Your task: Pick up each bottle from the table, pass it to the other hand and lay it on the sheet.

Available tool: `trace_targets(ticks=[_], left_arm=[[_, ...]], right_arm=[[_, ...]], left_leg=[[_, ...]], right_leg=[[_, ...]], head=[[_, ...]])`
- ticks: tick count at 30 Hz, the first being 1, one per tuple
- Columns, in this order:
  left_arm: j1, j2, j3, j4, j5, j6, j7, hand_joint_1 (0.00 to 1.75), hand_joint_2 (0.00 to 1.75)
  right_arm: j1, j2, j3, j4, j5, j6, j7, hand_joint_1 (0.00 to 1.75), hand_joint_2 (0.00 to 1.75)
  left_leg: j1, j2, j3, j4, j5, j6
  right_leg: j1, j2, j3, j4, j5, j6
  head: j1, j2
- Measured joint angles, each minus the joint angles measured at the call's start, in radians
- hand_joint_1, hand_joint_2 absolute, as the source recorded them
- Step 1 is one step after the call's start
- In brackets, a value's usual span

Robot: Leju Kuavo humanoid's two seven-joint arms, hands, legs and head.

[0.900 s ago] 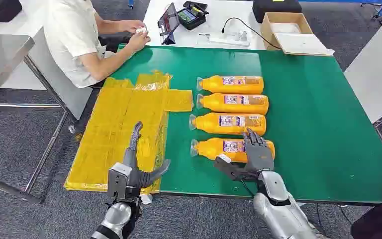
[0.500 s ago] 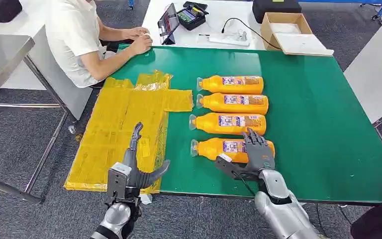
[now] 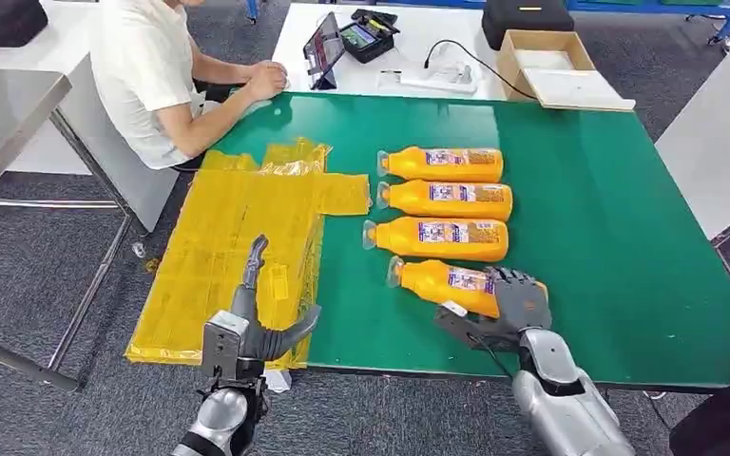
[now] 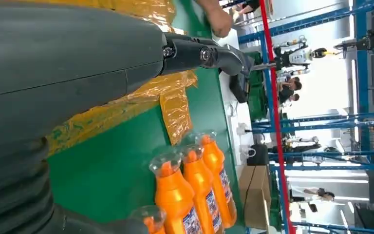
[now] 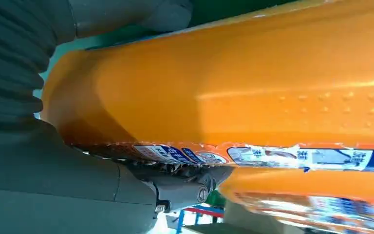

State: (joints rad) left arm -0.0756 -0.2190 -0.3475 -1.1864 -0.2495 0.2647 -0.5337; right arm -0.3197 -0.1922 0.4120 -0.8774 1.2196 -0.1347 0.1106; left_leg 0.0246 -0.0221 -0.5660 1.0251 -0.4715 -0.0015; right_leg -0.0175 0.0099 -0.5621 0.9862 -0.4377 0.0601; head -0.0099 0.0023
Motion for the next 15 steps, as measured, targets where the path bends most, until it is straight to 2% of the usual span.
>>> trace_targets(ticks=[12,14,15], left_arm=[[0.0,0.0,0.002,-0.001,0.005,-0.003,-0.005,0.0,1.75],[0.0,0.0,0.002,-0.001,0.008,-0.003,-0.008,0.0,1.75],[0.0,0.0,0.002,-0.001,0.013,-0.006,-0.013,0.0,1.75]], right_arm=[[0.026,-0.026,-0.054,-0.013,-0.003,0.027,-0.005,1.75,1.75],[0.028,-0.026,-0.062,-0.013,-0.033,0.034,-0.039,1.75,1.75],[0.03,-0.027,-0.074,-0.013,-0.093,0.047,-0.097,1.75,1.75]], left_leg=[[0.0,0.0,0.008,0.0,-0.001,0.001],[0.0,0.0,0.009,0.0,-0.001,0.001],[0.0,0.001,0.009,0.0,-0.001,0.001]], right_leg=[[0.0,0.0,0.005,-0.003,0.0,0.0],[0.001,0.0,0.005,-0.004,0.0,0.0],[0.001,0.001,0.006,-0.004,0.0,0.0]], head=[[0.0,0.0],[0.0,0.0],[0.0,0.0]])
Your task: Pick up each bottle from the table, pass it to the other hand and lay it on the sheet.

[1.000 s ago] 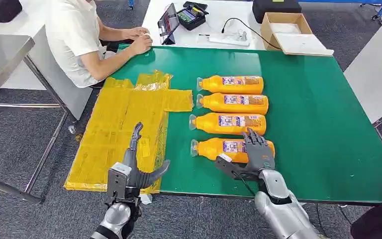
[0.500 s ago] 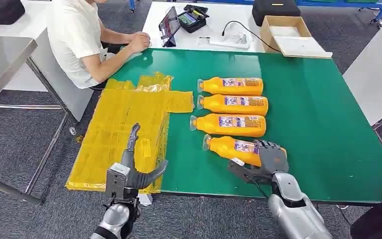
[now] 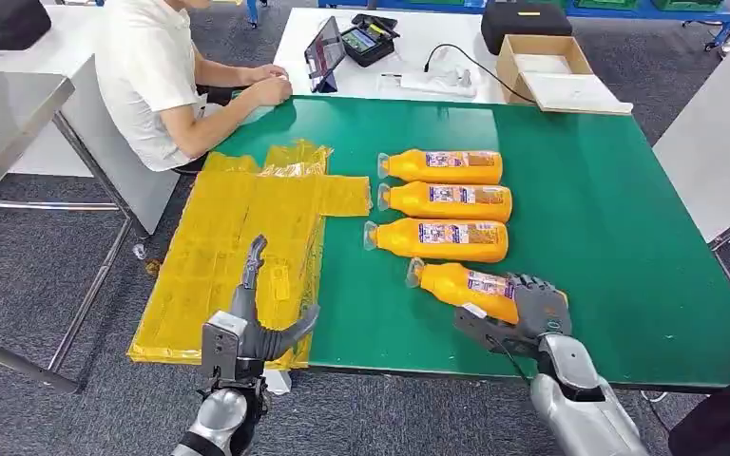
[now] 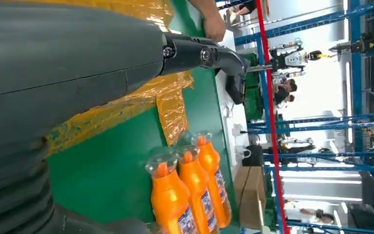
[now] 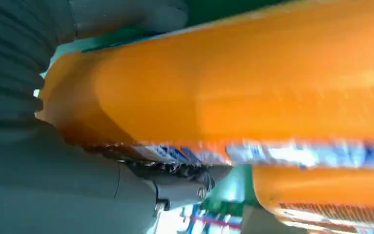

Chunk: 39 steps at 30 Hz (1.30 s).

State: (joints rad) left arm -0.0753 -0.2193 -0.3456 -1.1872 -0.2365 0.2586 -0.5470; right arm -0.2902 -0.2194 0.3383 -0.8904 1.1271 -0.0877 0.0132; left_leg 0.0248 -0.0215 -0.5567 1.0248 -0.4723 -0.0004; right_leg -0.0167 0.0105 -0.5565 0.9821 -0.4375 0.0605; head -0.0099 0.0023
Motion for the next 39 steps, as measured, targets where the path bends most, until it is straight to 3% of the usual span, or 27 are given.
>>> trace_targets(ticks=[4,11,25,39], left_arm=[[-0.001,0.0,0.0,0.0,0.044,-0.01,-0.022,0.0,1.75],[0.0,-0.002,-0.005,0.0,0.106,-0.036,-0.017,0.0,1.75],[0.0,-0.009,-0.023,0.0,0.215,-0.13,0.016,0.0,1.75],[-0.001,-0.008,-0.134,-0.028,0.38,-0.267,0.114,0.0,1.75]], right_arm=[[0.017,-0.01,-0.049,0.003,-0.215,0.01,-0.233,1.75,1.75],[0.085,0.036,-0.077,-0.082,-0.407,-0.029,-0.421,1.75,1.75],[0.15,0.111,-0.072,-0.205,-0.503,-0.068,-0.504,1.75,1.75],[0.062,0.189,0.013,-0.243,-0.589,-0.066,-0.513,1.75,1.75]], left_leg=[[0.0,0.005,0.001,0.0,-0.001,0.0],[0.003,0.011,-0.002,0.0,0.0,0.0],[0.003,0.011,-0.017,0.0,0.003,-0.001],[0.003,0.008,-0.023,0.0,0.004,-0.001]], right_leg=[[0.0,0.003,0.004,-0.001,0.002,0.0],[0.003,0.008,0.005,0.0,0.006,0.0],[0.002,0.008,-0.008,0.001,0.008,-0.002],[0.002,0.007,-0.014,0.001,0.008,-0.002]], head=[[0.001,0.0],[0.0,0.0],[0.0,0.0],[0.0,0.0]])
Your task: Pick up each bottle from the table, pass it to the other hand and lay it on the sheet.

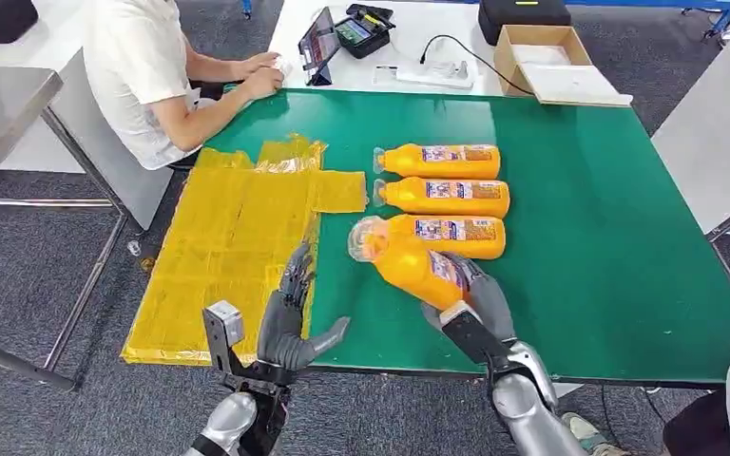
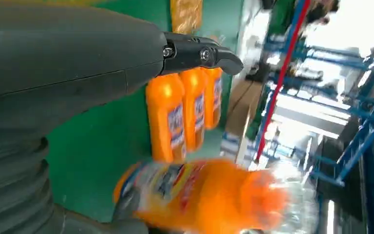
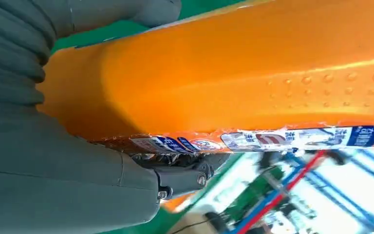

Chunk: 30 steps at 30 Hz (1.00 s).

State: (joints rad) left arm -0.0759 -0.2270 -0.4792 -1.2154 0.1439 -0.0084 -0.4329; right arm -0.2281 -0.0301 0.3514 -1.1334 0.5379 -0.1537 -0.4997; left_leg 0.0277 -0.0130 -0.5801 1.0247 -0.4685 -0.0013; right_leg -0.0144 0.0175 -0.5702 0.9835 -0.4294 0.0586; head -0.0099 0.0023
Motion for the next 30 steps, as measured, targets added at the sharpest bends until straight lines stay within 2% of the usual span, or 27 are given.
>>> trace_targets(ticks=[7,15,20,30], left_arm=[[-0.005,0.004,-0.043,0.012,0.045,-0.012,0.0,0.0,1.75],[-0.023,0.008,-0.057,0.021,0.025,0.123,0.011,0.0,1.75],[-0.034,0.008,-0.056,0.032,0.022,0.139,0.011,0.0,1.75],[-0.055,-0.001,-0.033,0.039,0.049,0.26,-0.043,0.0,1.75]], right_arm=[[-0.052,0.034,0.064,0.006,-0.047,0.032,0.004,1.75,1.75],[-0.076,0.054,0.15,0.043,-0.008,0.047,0.028,1.75,1.75],[-0.081,0.061,0.181,0.049,-0.003,0.045,0.035,1.75,1.75],[-0.1,0.069,0.264,0.053,0.002,0.063,0.063,1.75,1.75]], left_leg=[[0.0,0.0,-0.002,0.0,0.0,0.0],[0.0,0.0,-0.003,0.0,0.0,0.0],[0.0,-0.002,-0.004,0.0,0.0,0.0],[0.0,-0.002,-0.004,0.0,0.001,-0.001]], right_leg=[[0.0,0.0,-0.002,0.0,0.0,0.0],[0.0,0.0,-0.003,0.0,0.0,0.0],[0.0,-0.001,-0.003,0.001,0.0,0.0],[0.0,-0.001,-0.004,0.001,0.0,0.0]], head=[[0.0,0.0],[0.0,0.0],[0.0,0.0],[0.0,0.0]])
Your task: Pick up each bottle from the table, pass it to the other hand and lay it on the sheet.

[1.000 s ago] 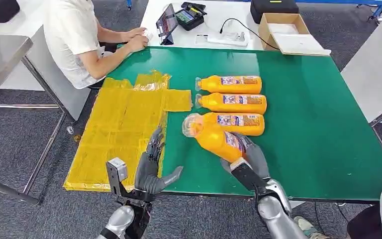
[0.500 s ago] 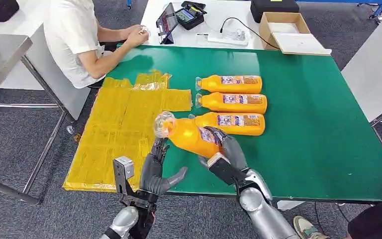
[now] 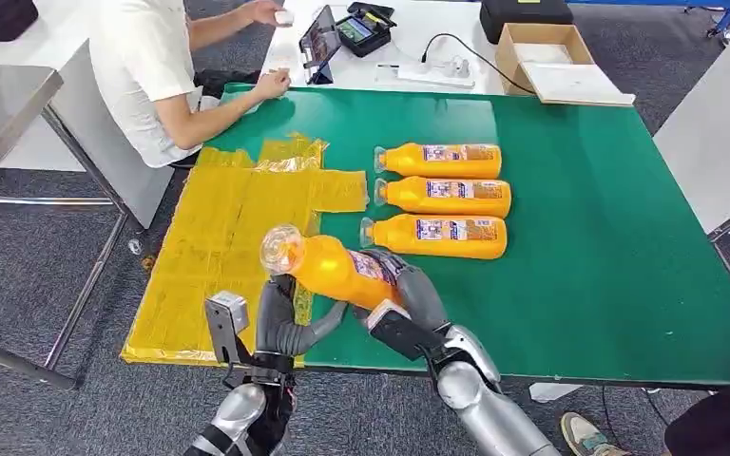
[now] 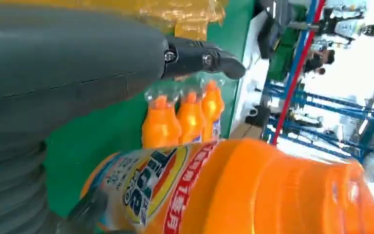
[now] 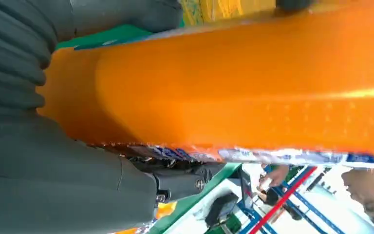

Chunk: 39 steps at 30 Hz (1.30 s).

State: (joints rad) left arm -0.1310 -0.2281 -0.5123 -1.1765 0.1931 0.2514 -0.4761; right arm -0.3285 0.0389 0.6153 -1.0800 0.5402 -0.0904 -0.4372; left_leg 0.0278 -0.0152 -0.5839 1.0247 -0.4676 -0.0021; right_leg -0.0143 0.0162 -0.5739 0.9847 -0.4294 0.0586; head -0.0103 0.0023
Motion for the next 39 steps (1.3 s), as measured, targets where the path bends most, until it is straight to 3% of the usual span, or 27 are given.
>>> trace_targets(ticks=[5,15,20,39], left_arm=[[0.0,-0.002,0.008,0.0,0.125,-0.113,0.033,0.0,1.75],[0.0,-0.002,0.008,0.0,0.143,-0.135,0.04,0.0,1.75],[0.002,-0.002,0.006,-0.002,0.211,-0.224,0.061,0.0,1.75],[0.007,-0.002,0.004,-0.006,0.237,-0.238,0.077,0.0,1.75]], right_arm=[[-0.014,0.0,0.028,0.004,-0.03,0.0,0.005,1.75,1.75],[-0.023,0.0,0.044,0.011,-0.034,0.0,0.005,1.75,1.75],[-0.031,0.0,0.05,0.022,-0.048,-0.001,0.005,1.75,1.75],[-0.04,0.01,0.063,0.061,-0.039,-0.014,0.005,1.75,1.75]], left_leg=[[0.0,0.0,0.0,0.0,0.0,0.0],[0.0,0.0,0.0,0.0,0.0,0.0],[0.0,0.0,0.0,0.0,0.0,0.0],[0.0,0.0,0.0,0.0,0.0,0.0]], right_leg=[[0.0,0.0,0.0,0.0,0.0,0.0],[0.0,0.0,0.0,0.0,0.0,0.0],[0.0,0.0,0.0,0.0,0.0,0.0],[0.0,0.0,0.0,0.0,0.0,0.0]], head=[[0.0,0.0],[0.0,0.0],[0.0,0.0],[0.0,0.0]])
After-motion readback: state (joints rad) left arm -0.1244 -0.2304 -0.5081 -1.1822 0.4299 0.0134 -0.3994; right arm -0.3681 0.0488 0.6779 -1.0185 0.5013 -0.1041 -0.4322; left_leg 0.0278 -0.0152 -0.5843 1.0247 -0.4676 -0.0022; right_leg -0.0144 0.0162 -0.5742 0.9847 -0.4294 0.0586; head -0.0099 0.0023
